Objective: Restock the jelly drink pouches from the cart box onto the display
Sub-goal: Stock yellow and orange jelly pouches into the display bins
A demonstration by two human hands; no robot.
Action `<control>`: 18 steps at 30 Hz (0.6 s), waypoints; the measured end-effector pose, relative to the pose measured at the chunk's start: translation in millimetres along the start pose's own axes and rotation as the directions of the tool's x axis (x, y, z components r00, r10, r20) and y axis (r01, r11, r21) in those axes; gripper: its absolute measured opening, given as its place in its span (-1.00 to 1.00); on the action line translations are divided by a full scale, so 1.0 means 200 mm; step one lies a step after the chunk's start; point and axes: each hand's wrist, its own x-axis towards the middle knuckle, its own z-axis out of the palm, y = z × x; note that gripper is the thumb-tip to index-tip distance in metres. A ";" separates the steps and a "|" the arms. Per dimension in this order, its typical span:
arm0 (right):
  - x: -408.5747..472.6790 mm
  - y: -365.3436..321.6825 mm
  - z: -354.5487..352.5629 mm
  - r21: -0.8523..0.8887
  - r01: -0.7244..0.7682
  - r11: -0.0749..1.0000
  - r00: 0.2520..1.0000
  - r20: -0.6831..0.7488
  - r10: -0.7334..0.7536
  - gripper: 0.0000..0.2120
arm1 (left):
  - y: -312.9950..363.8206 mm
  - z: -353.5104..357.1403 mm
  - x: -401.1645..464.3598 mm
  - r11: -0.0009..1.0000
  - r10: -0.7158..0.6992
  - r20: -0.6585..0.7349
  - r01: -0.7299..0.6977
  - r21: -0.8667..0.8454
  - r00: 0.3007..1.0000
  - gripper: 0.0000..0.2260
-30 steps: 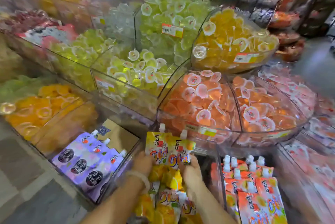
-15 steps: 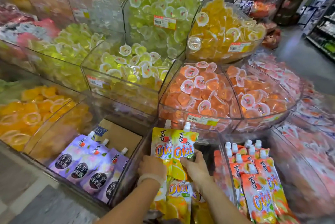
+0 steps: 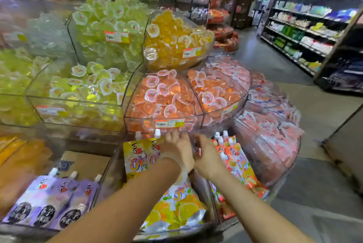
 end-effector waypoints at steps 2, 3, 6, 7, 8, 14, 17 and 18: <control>-0.05 0.09 -0.15 -0.071 0.002 0.997 0.997 -0.078 -0.007 -0.63 | 0.18 0.01 -0.01 0.998 0.068 -0.009 -0.068 0.013 0.998 -0.43; -0.08 0.14 -0.23 -0.125 -0.023 0.992 0.994 -0.108 0.009 -0.62 | 0.28 0.03 -0.02 0.994 0.105 -0.008 -0.105 0.015 0.994 -0.43; -0.21 0.35 -0.47 -0.267 -0.122 0.956 0.985 -0.155 0.082 -0.48 | 0.58 0.11 -0.09 0.974 0.223 -0.002 -0.223 0.051 0.975 -0.39; -0.28 0.42 -0.56 -0.301 -0.192 0.934 0.974 -0.171 0.145 -0.49 | 0.69 0.16 -0.13 0.964 0.257 0.003 -0.256 0.064 0.966 -0.41; -0.35 0.51 -0.64 -0.324 -0.251 0.912 0.961 -0.198 0.194 -0.51 | 0.80 0.20 -0.16 0.954 0.291 0.008 -0.291 0.070 0.957 -0.44; -0.83 1.00 -1.17 -0.394 -0.507 0.767 0.862 -0.255 0.439 -0.36 | 1.51 0.44 -0.38 0.858 0.480 0.161 -0.499 0.120 0.863 -0.40; -1.10 1.20 -1.42 -0.378 -0.621 0.687 0.784 -0.315 0.535 -0.35 | 1.83 0.55 -0.47 0.800 0.532 0.264 -0.579 0.154 0.805 -0.39; -1.18 1.26 -1.50 -0.382 -0.650 0.657 0.760 -0.335 0.557 -0.35 | 1.94 0.58 -0.50 0.779 0.551 0.279 -0.605 0.164 0.786 -0.37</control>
